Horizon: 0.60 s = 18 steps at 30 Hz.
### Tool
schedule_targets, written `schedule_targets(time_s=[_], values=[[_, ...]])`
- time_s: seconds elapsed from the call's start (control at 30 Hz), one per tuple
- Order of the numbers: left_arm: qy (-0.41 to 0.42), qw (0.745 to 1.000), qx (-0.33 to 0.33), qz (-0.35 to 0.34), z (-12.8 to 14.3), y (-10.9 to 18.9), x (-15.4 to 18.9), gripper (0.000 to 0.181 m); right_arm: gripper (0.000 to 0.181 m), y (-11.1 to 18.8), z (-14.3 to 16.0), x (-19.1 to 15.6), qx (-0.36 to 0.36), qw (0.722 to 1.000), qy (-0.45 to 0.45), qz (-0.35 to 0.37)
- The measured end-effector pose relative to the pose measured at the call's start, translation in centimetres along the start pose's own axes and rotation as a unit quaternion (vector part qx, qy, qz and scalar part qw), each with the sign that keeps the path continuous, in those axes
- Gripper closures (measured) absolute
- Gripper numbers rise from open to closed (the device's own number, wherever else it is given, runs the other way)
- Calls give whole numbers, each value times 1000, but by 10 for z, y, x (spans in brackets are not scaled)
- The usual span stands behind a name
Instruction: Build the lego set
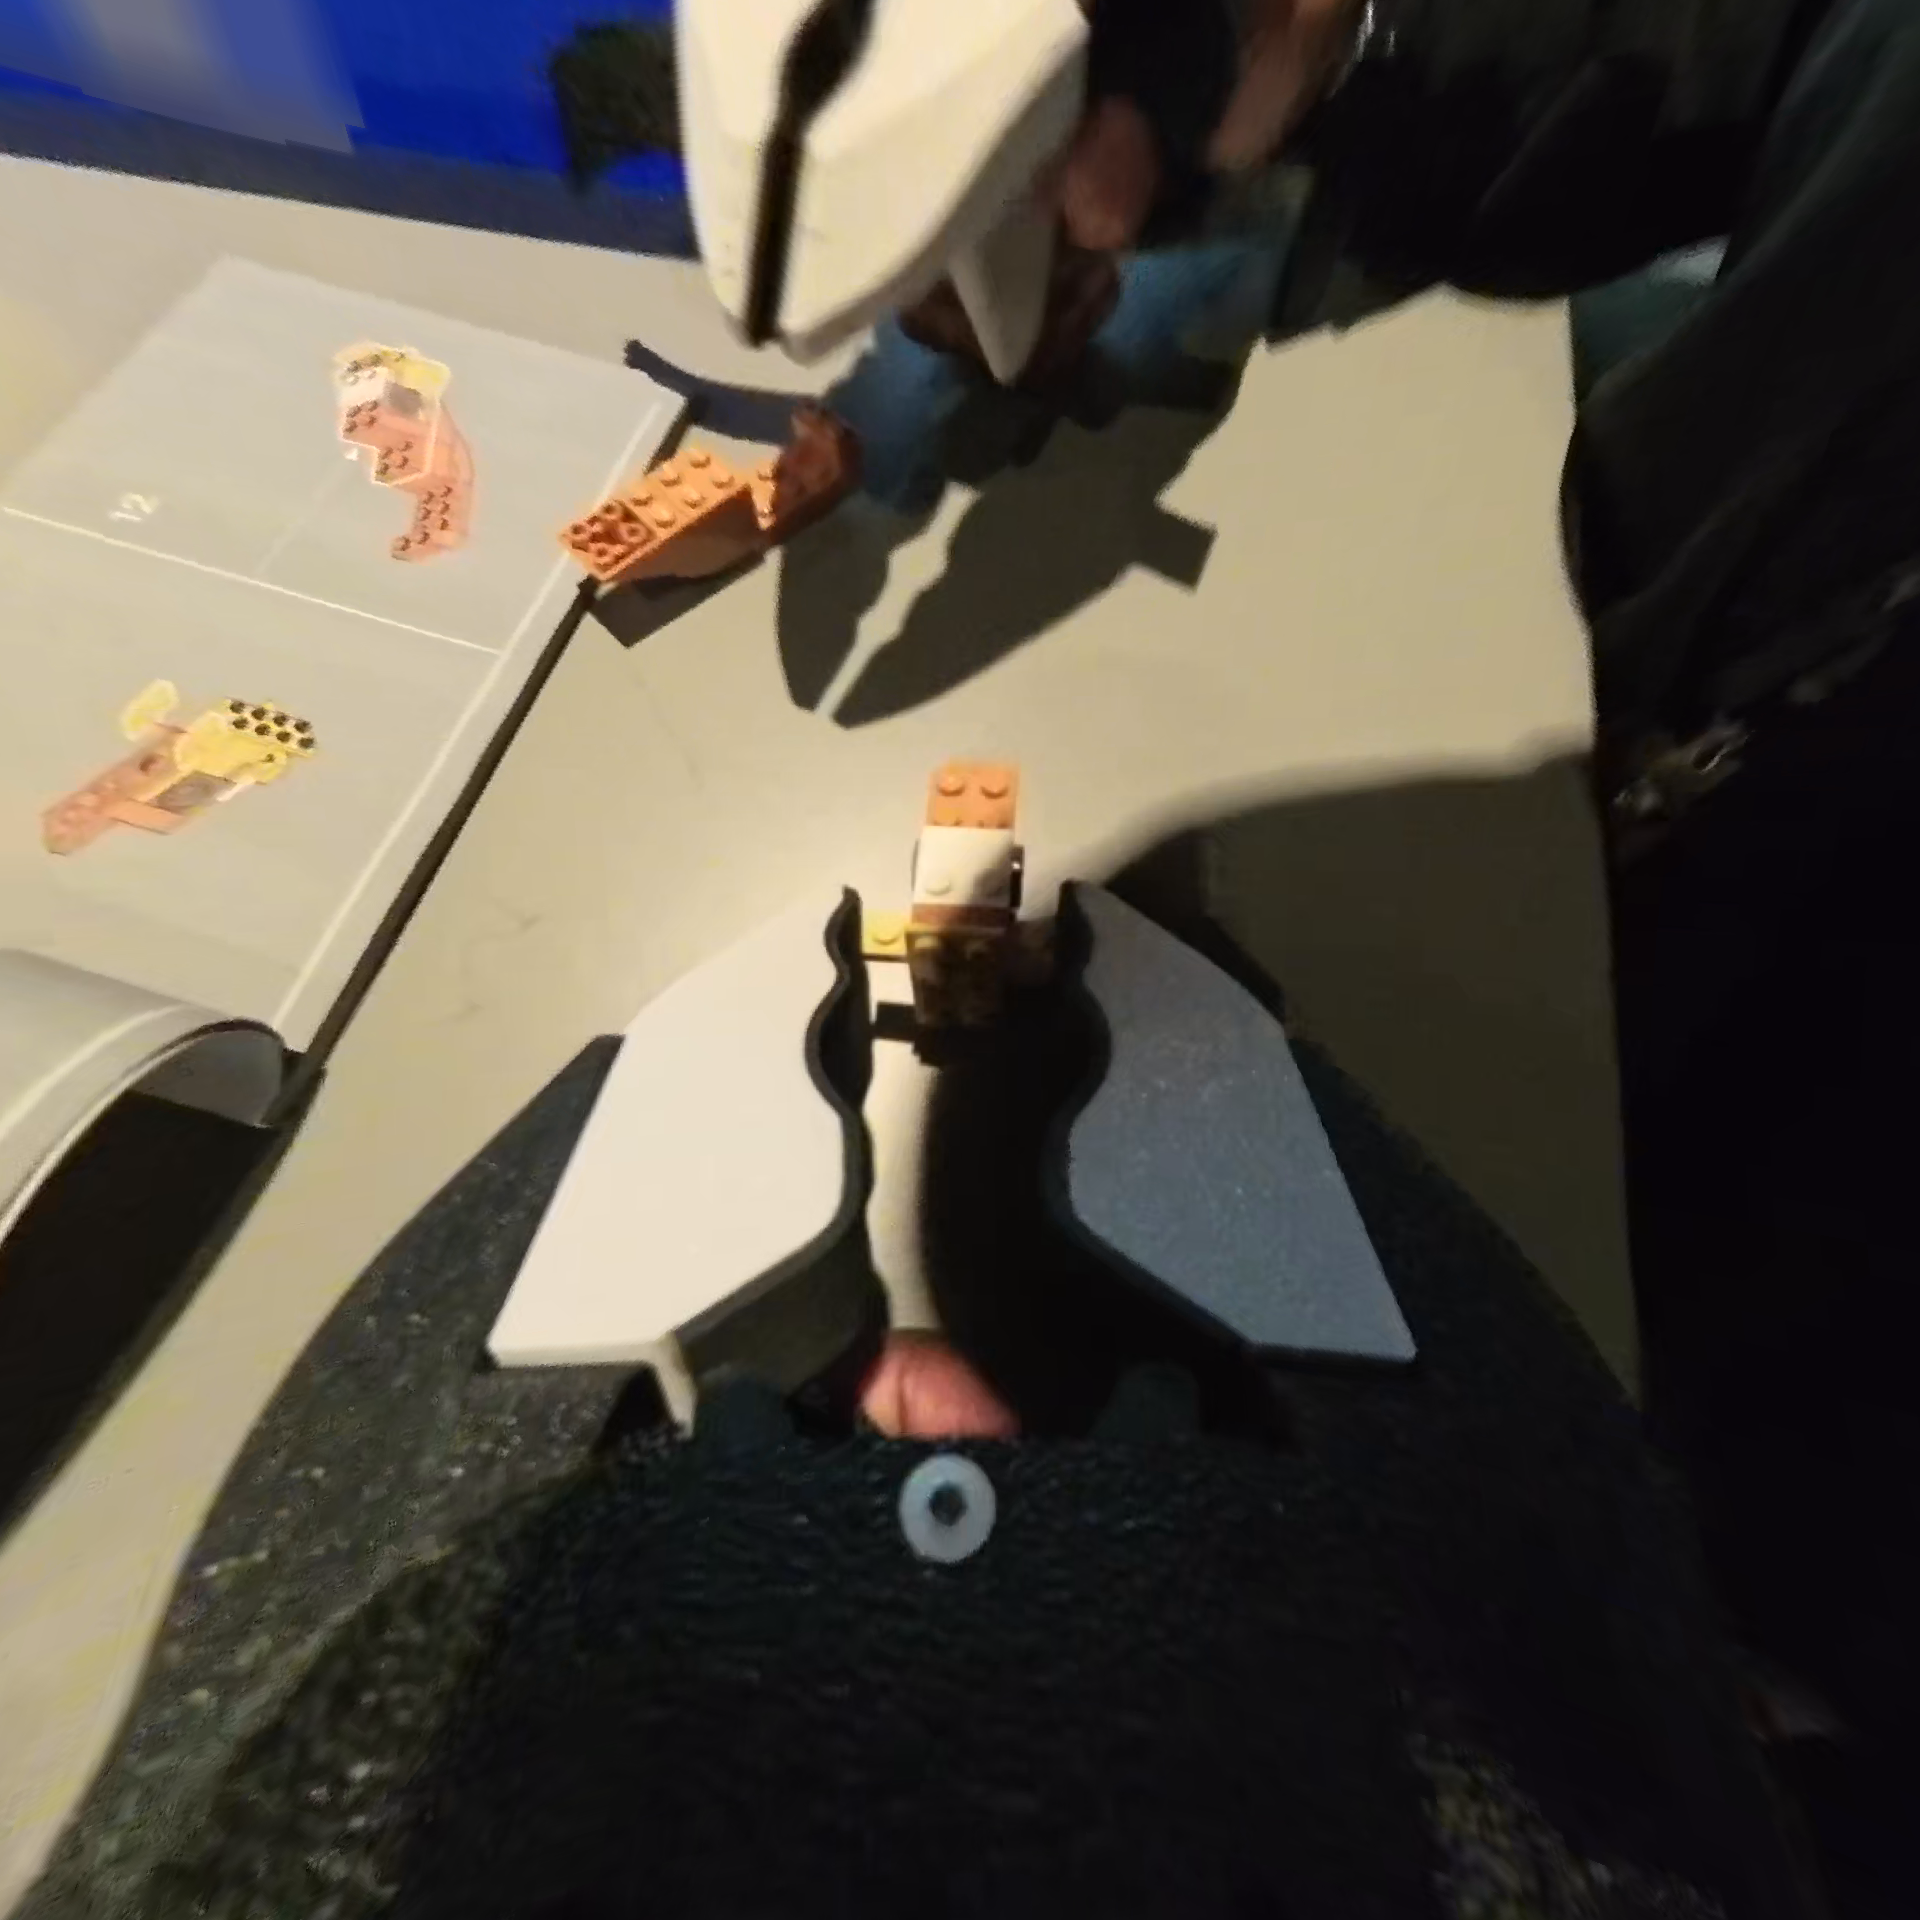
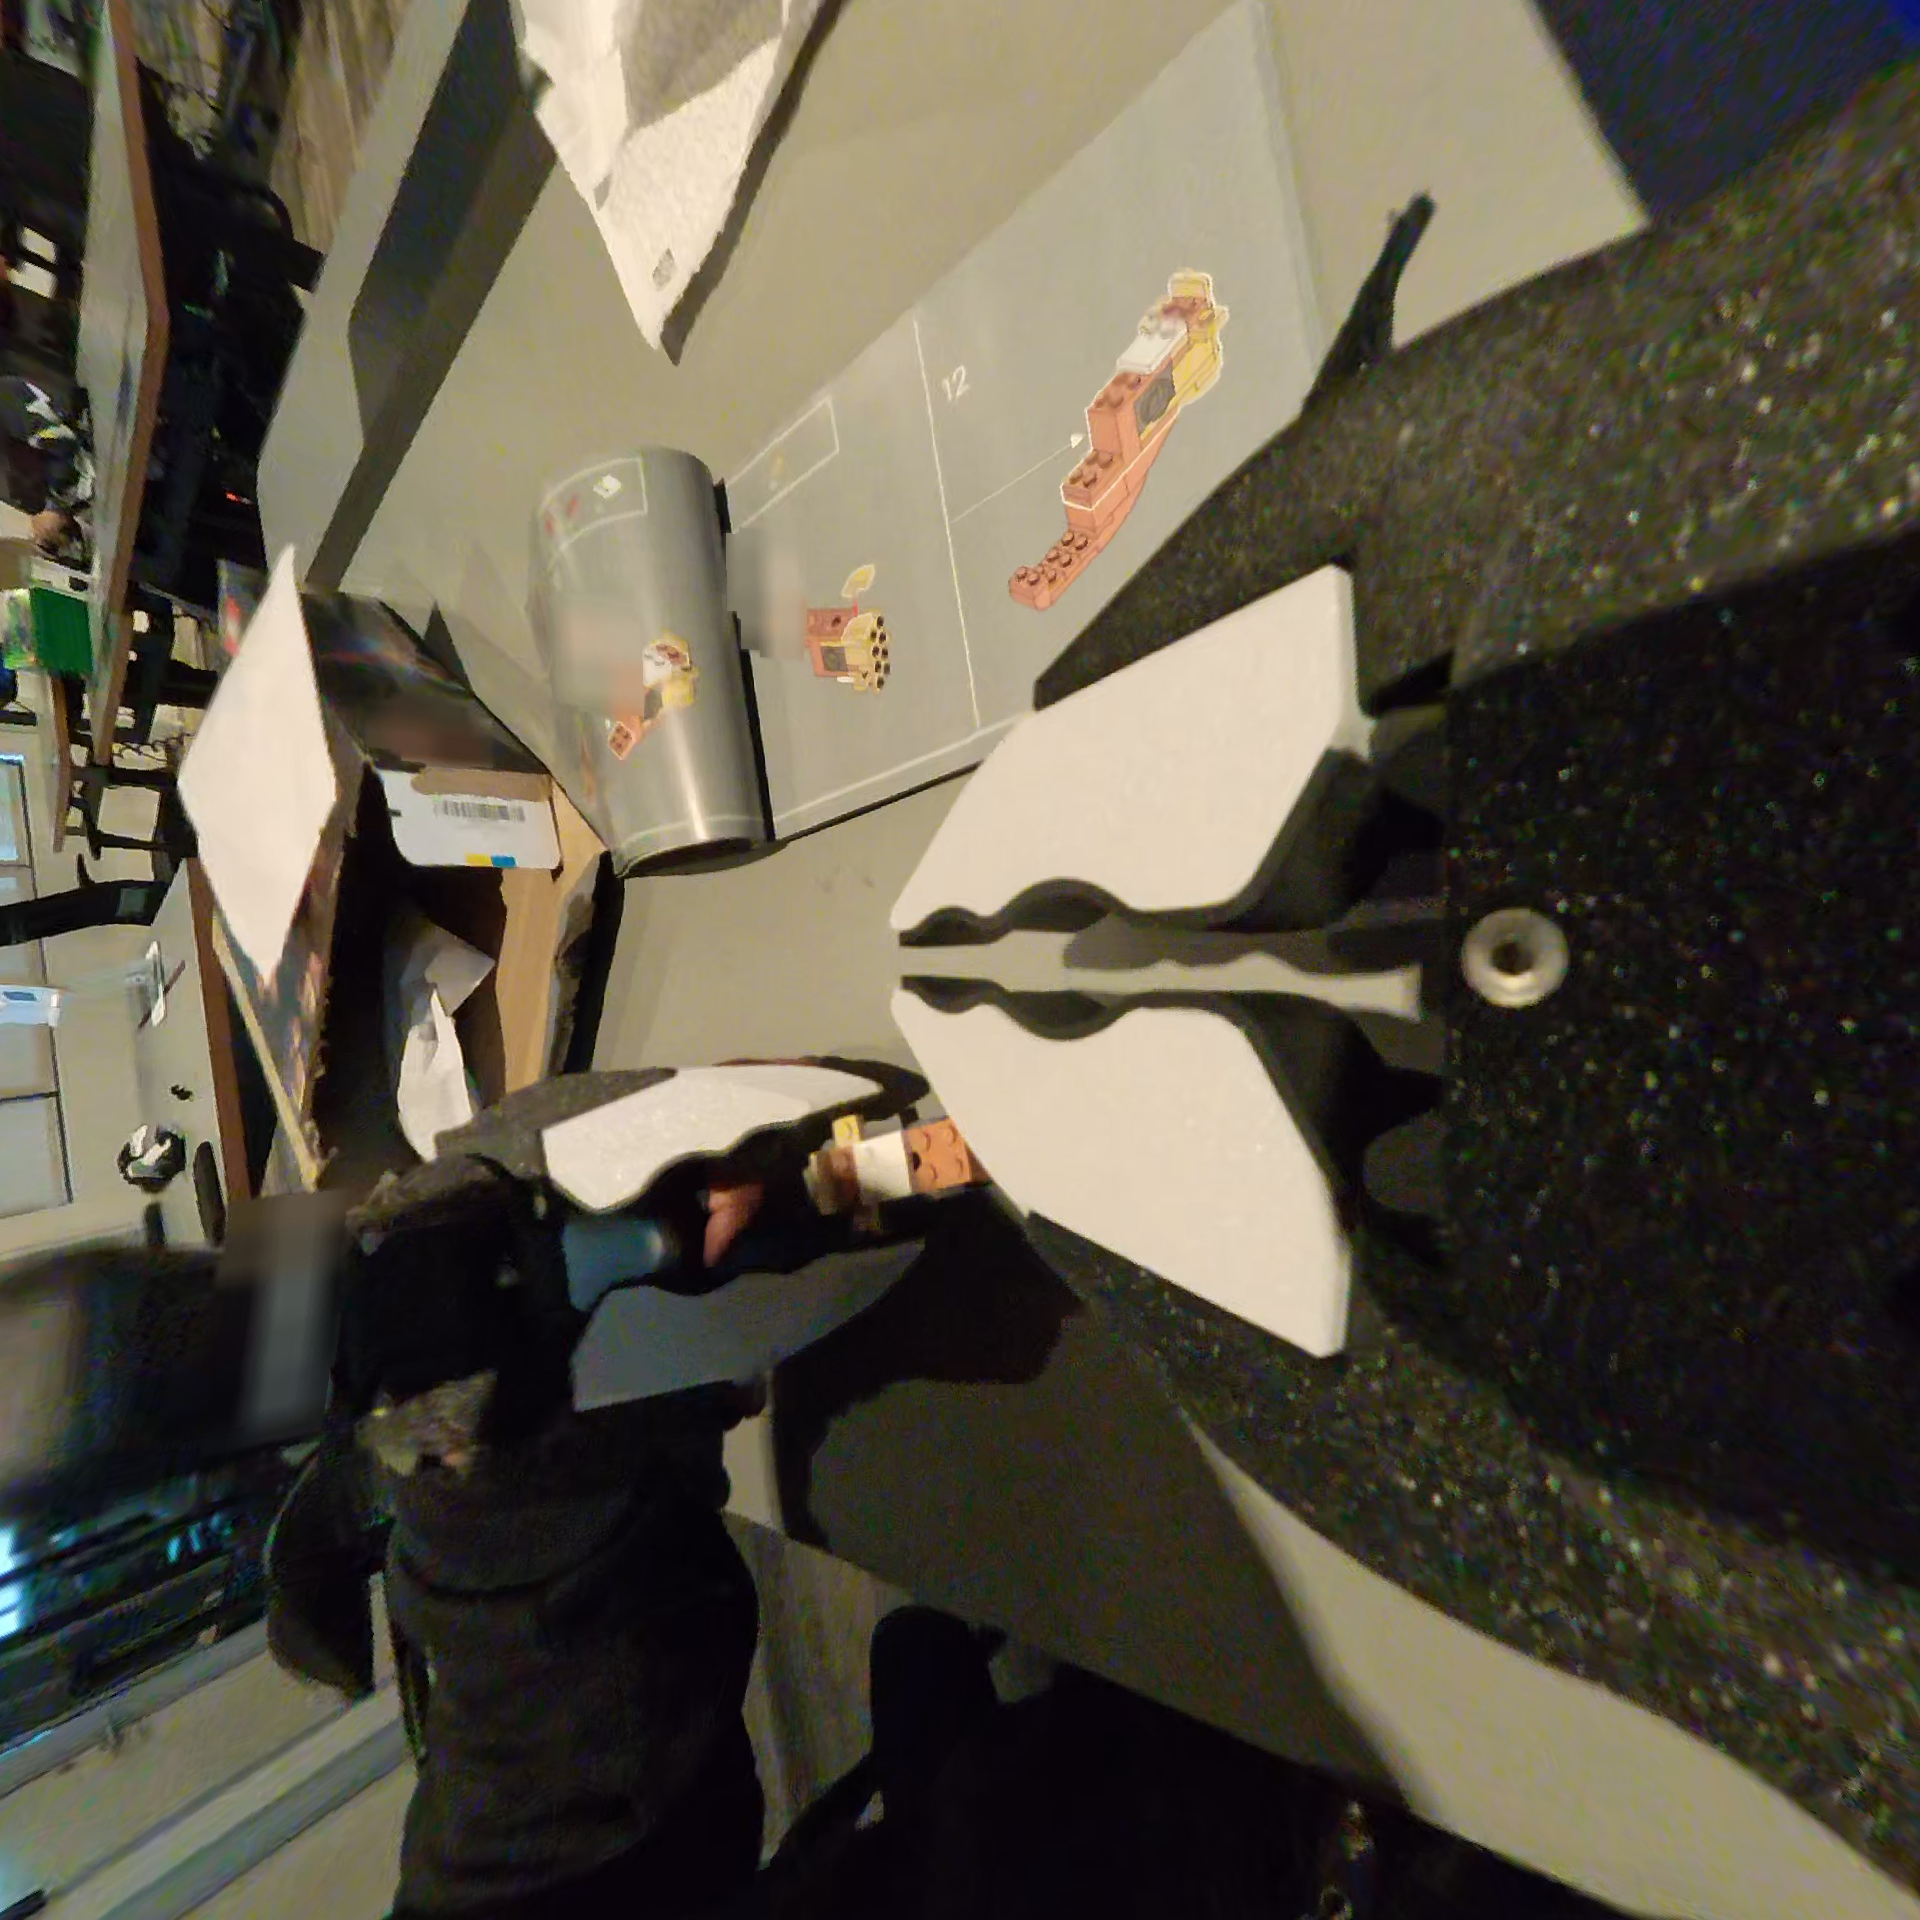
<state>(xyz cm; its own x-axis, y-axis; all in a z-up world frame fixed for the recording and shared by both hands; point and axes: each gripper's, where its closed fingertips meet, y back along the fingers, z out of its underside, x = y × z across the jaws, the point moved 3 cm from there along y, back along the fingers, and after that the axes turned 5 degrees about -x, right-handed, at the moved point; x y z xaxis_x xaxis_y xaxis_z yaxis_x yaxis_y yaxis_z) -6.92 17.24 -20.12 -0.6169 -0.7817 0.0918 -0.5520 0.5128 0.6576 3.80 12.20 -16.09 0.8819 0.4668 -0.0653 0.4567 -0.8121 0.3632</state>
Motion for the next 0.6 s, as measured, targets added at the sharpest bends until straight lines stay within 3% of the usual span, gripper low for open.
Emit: schedule_targets(time_s=[0.03,0.17,0.23,0.33,0.5,0.6], values=[[35,999,20,12,-4,2,-1,146,175,0,-1,1,4,1000,22,13],[237,960,125,87,-16,15,-13,147,168,-1,11,0,-13,976,200,81],[283,943,147,93,-15,18,-20,147,165,-4,16,-4,-25,961,259,95],[330,922,176,104,-19,21,-22,147,157,-7,7,-15,-2,954,281,103],[443,851,242,145,-26,19,-23,147,148,-5,-5,-23,21,915,375,150],[490,810,272,171,-29,16,-24,147,145,-13,-6,-26,15,930,347,122]])
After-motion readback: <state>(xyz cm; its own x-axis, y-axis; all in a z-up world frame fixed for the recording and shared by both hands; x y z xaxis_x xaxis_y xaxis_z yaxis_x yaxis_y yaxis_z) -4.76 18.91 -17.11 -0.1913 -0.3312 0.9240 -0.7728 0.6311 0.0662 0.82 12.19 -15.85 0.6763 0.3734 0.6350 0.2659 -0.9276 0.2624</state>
